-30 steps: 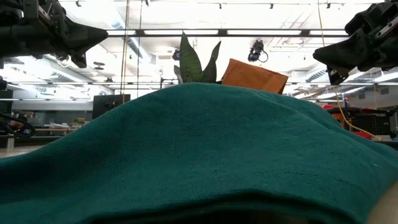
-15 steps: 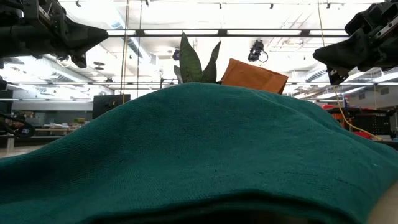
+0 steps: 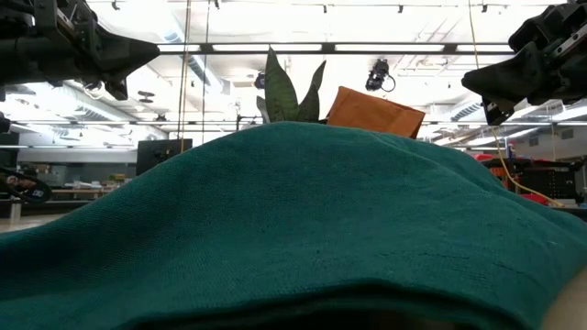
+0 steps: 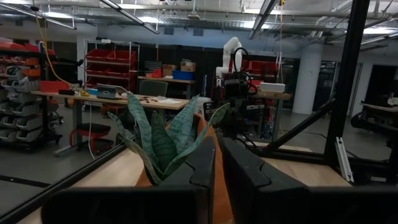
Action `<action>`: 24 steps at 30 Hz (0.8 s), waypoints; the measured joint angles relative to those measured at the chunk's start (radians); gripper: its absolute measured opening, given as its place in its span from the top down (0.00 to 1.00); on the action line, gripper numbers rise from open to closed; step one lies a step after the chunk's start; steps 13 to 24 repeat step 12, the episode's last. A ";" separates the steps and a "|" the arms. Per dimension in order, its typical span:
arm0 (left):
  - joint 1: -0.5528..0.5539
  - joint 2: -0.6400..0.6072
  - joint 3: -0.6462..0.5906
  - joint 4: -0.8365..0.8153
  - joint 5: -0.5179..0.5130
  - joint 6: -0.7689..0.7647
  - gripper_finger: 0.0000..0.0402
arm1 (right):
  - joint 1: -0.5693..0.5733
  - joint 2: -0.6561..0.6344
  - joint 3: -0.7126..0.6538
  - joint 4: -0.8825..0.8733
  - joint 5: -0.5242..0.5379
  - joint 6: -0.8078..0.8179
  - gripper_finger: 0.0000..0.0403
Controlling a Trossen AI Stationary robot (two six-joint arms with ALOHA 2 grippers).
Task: Pick and placing Produce into tupperware
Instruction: Return to Home Position
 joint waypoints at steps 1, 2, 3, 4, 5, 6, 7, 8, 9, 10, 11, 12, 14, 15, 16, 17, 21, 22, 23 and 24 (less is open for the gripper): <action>0.000 0.000 0.000 0.000 0.000 0.000 0.90 | 0.000 0.000 0.000 0.000 0.000 0.000 1.00; 0.000 0.000 0.000 0.000 0.000 0.000 0.90 | 0.000 0.000 0.000 0.000 0.000 0.000 1.00; 0.000 0.000 0.000 0.000 0.000 0.000 0.90 | 0.000 0.000 0.000 0.000 0.000 0.000 1.00; 0.000 0.000 0.000 0.000 0.000 0.000 0.90 | 0.000 0.000 0.000 0.000 0.000 0.000 1.00; 0.000 0.000 0.000 0.000 0.000 0.000 0.90 | 0.000 0.000 0.000 0.000 0.000 0.000 1.00; 0.000 0.000 0.000 0.000 0.000 0.000 0.90 | 0.000 0.000 0.000 0.000 0.000 0.000 1.00; 0.000 0.000 0.000 0.000 0.000 0.000 0.91 | 0.000 0.000 0.000 0.000 0.000 0.000 1.00; 0.000 0.000 0.000 0.000 0.000 0.000 0.91 | 0.000 0.000 0.000 0.000 0.000 0.000 1.00; 0.000 0.000 0.000 0.000 0.000 0.000 0.92 | 0.000 0.000 0.000 0.000 0.000 0.000 1.00; 0.000 0.000 0.000 0.000 0.000 0.000 0.92 | 0.000 0.000 0.000 0.000 0.000 0.000 1.00; 0.000 0.000 0.000 0.000 0.000 0.000 0.92 | 0.000 0.000 0.000 0.000 0.000 0.000 1.00; 0.000 0.000 0.000 0.000 0.000 0.000 0.93 | 0.000 0.000 0.000 0.000 0.000 0.000 1.00; 0.000 0.000 0.000 0.000 0.000 0.000 0.93 | 0.000 0.000 0.000 0.000 0.000 0.000 1.00; 0.000 0.000 0.000 0.000 0.000 0.000 0.93 | 0.000 0.000 0.000 0.000 0.000 0.000 1.00; 0.000 0.000 0.000 0.000 0.000 0.000 0.93 | 0.000 0.000 0.000 0.000 0.000 0.000 1.00; 0.000 0.000 0.000 0.000 0.000 0.000 0.93 | 0.000 0.000 0.000 0.000 0.000 0.000 1.00; 0.000 0.000 0.000 0.000 0.000 0.000 0.93 | 0.000 0.000 0.000 0.000 0.000 0.000 1.00; 0.000 0.000 0.000 0.000 0.000 0.000 0.93 | 0.000 0.000 0.000 0.000 0.000 0.000 1.00; 0.000 0.000 0.000 0.000 0.000 0.000 0.93 | 0.000 0.000 0.000 0.000 0.000 0.000 1.00; 0.000 0.000 0.000 0.000 0.000 0.000 0.93 | 0.000 0.000 0.000 0.000 0.000 0.000 1.00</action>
